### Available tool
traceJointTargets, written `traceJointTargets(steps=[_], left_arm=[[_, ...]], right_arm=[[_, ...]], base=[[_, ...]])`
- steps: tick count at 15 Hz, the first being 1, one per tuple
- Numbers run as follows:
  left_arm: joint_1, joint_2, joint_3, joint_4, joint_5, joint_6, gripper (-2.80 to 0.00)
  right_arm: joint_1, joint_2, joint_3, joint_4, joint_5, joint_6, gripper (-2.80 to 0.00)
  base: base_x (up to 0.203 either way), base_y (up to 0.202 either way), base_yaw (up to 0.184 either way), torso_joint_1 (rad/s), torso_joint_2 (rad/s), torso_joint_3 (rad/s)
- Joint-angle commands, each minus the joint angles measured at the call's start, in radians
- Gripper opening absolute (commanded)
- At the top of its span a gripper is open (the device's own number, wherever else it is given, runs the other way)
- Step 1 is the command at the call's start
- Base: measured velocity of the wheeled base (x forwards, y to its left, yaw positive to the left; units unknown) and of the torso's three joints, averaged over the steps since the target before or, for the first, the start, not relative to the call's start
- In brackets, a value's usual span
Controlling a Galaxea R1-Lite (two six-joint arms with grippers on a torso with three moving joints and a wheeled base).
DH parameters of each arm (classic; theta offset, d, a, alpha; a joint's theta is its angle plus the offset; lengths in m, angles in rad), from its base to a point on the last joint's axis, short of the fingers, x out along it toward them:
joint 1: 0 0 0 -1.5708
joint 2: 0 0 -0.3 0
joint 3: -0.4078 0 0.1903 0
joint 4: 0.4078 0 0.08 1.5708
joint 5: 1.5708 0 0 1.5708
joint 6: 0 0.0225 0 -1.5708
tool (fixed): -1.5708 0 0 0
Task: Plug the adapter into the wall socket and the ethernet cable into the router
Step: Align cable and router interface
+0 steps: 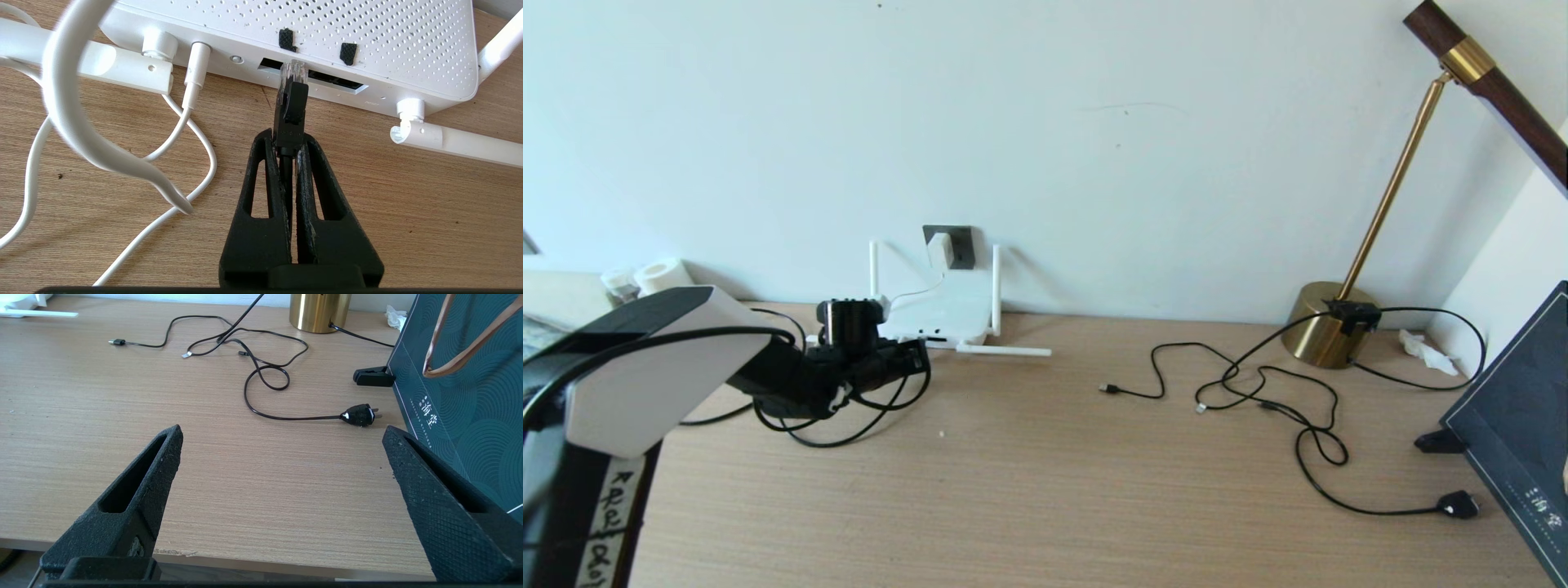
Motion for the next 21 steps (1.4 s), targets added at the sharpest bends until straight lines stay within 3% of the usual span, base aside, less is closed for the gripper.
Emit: traceJointTargets(steps=[1, 21], left_arm=[[0.002, 0.002, 0.0, -0.006, 0.0, -0.002, -2.8], [0.002, -0.01, 0.017, -0.011, 0.0, -0.002, -2.8]], right_arm=[[0.0, 0.0, 0.0, 0.0, 0.0, 0.0, 0.0], [0.0, 0.0, 0.0, 0.0, 0.001, 0.0, 0.0]], base=[[0.0, 0.0, 0.0, 0.0, 0.0, 0.0], [0.0, 0.0, 0.0, 0.0, 0.0, 0.0]])
